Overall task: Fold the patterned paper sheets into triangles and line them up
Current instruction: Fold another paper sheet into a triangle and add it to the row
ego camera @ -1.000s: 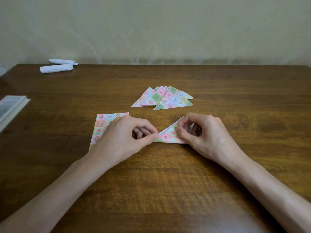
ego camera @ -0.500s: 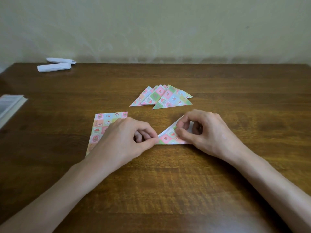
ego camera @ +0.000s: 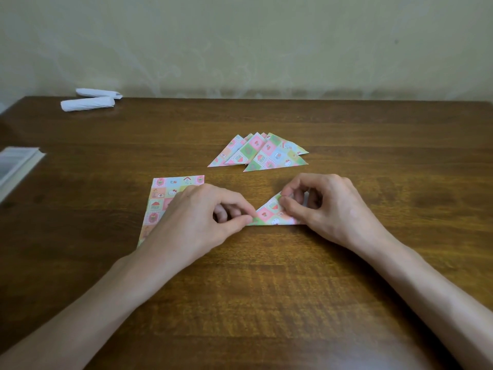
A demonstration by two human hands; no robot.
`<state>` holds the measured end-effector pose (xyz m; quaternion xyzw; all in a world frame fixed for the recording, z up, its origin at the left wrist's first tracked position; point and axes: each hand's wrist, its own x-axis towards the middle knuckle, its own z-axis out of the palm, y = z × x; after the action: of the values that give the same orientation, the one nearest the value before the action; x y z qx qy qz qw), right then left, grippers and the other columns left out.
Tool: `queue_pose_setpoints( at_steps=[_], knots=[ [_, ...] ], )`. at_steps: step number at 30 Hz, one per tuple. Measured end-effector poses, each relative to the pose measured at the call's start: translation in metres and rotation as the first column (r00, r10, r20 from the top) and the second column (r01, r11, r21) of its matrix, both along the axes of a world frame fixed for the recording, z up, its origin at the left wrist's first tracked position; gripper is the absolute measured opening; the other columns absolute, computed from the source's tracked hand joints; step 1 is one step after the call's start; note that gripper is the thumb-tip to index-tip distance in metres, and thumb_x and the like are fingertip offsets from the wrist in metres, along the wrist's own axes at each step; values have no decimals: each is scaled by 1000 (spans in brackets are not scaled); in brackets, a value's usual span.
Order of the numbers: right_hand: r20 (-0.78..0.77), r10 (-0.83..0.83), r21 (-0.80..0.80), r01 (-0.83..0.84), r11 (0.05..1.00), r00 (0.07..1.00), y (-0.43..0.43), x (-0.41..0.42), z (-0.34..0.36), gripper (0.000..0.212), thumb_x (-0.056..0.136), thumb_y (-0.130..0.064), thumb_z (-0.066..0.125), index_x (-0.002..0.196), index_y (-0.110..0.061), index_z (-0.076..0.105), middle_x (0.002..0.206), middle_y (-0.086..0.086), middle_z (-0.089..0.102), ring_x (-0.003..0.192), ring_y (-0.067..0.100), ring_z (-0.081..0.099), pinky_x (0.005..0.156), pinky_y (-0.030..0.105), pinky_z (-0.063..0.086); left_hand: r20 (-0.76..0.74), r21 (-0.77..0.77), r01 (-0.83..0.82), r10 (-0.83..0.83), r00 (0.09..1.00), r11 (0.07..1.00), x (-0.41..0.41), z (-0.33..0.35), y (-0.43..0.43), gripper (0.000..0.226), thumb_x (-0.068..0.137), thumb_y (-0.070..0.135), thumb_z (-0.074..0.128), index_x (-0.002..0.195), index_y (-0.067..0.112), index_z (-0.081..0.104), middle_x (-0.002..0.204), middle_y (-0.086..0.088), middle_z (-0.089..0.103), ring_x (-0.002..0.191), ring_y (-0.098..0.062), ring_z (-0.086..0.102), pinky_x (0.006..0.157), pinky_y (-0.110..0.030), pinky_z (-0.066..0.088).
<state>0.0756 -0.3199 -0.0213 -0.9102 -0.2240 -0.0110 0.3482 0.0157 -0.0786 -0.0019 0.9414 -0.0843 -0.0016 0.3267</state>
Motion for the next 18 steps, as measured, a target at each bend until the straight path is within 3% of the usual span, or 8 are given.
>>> queue_pose_setpoints(
  at_steps=[9, 13, 18],
  knots=[
    [17, -2, 36, 2, 999, 1000, 0, 0, -3, 7, 87, -35, 77, 89, -35, 70, 74, -13, 64, 65, 11, 58, 64, 29, 46, 30, 45, 38, -39, 999, 998, 1, -3, -1, 14, 90, 39, 75, 97, 51, 78, 88, 28, 63, 79, -8, 61, 65, -15, 40],
    [60, -3, 19, 2, 1000, 998, 0, -2, -4, 5, 88, -37, 75, 84, -36, 74, 76, -13, 65, 72, 9, 59, 65, 20, 40, 76, 130, 81, -91, 993, 988, 1, -2, 0, 17, 93, 43, 68, 103, 55, 76, 90, 33, 56, 80, -10, 60, 63, -20, 35],
    [129, 51, -13, -50, 999, 990, -5, -9, -1, 13, 91, -43, 70, 92, -35, 80, 83, -13, 59, 72, 11, 59, 63, 13, 37, 114, 188, 143, -166, 980, 972, -1, 1, 3, 27, 92, 54, 54, 112, 59, 71, 84, 23, 55, 74, -3, 55, 63, -24, 35]
  ],
)
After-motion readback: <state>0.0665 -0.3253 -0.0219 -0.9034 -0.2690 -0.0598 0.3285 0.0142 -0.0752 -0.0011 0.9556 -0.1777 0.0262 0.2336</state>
